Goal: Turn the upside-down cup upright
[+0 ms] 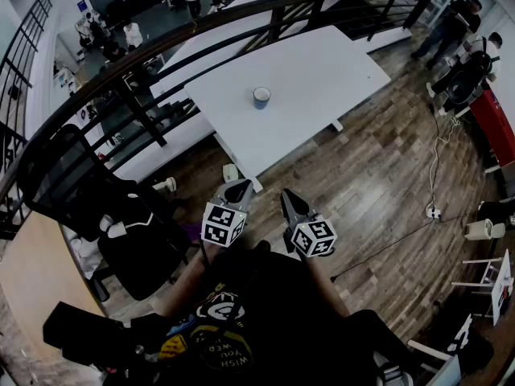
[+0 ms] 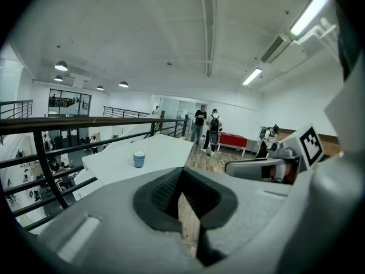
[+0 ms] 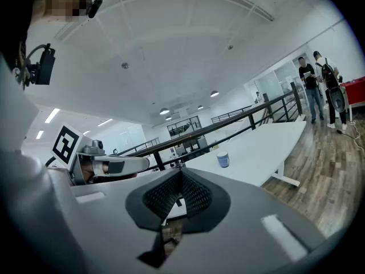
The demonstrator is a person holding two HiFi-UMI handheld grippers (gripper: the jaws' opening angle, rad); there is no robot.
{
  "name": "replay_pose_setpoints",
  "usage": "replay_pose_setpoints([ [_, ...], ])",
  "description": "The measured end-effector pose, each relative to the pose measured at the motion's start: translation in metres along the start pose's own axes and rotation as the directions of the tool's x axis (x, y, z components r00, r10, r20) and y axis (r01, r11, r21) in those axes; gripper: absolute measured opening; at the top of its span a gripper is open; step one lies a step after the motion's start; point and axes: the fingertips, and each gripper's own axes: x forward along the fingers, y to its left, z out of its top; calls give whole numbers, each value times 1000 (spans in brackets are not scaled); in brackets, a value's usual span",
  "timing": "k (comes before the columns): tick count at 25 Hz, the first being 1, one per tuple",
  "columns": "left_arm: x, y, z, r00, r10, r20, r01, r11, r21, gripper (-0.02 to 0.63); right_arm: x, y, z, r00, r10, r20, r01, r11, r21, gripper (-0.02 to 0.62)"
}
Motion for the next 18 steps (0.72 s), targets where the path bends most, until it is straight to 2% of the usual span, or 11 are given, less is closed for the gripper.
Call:
replay_pose_setpoints([
  [13, -1, 19, -7, 1000, 5, -19, -6, 1000, -20, 5, 20, 5, -12, 999, 8, -50, -9, 1000, -13, -2],
  [18, -7, 40, -14, 999, 18, -27, -19, 999, -41, 5, 34, 9, -21, 998, 15, -65, -15, 1000, 4, -2],
])
